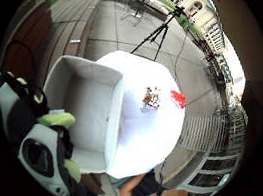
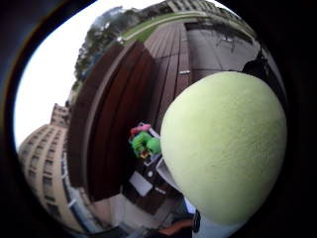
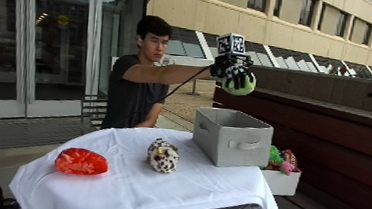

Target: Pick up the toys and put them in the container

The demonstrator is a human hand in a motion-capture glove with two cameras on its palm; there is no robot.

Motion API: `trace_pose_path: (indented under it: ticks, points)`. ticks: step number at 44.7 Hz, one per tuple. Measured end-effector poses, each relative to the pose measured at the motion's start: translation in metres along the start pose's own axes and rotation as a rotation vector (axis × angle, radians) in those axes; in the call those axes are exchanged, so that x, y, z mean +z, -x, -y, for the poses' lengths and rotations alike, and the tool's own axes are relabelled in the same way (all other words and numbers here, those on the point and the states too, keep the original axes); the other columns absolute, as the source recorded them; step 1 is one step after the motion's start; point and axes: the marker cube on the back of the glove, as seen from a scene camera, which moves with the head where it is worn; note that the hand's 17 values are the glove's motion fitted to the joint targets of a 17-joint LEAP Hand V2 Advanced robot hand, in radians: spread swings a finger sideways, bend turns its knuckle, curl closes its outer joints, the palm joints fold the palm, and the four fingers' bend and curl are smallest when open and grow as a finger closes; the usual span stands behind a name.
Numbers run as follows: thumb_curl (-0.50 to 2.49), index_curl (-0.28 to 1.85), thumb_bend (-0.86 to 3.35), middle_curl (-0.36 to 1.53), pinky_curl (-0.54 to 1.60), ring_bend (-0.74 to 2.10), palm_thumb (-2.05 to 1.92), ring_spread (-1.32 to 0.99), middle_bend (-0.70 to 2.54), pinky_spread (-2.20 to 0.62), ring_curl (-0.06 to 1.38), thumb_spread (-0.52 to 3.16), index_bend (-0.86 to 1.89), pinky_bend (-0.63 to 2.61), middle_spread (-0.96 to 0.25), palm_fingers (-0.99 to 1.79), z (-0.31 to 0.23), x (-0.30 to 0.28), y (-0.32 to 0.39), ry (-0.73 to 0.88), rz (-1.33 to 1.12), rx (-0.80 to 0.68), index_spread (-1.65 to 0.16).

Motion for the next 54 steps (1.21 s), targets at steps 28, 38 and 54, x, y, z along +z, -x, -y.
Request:
trace_pose_path:
  ticks: [28, 38, 54]
  points:
    - [0.39, 0.16, -0.14, 0.49, 0.45, 0.59, -0.18, -0.06, 0.22, -0.08, 0.28, 0.79, 0.07, 1.37, -0.06, -0.22, -0.034, -0.044, -0.184, -0.023, -0.067, 0.089, -0.3]
    - [0.32, 0.13, -0.12, 0.46, 0.41, 0.46, -0.15, -0.02, 0.19, -0.01, 0.25, 0.79, 0.04, 1.33, -0.05, -0.23, -0.035, 0.002, -0.277, -0.018, -0.066, 0.158, -0.29]
    - [0.26, 0.09, -0.11, 0.42, 0.37, 0.39, -0.13, 0.0, 0.17, 0.04, 0.26, 0.78, 0.04, 1.3, -0.04, -0.23, -0.052, 0.125, -0.33, 0.086, -0.043, 0.181, -0.29]
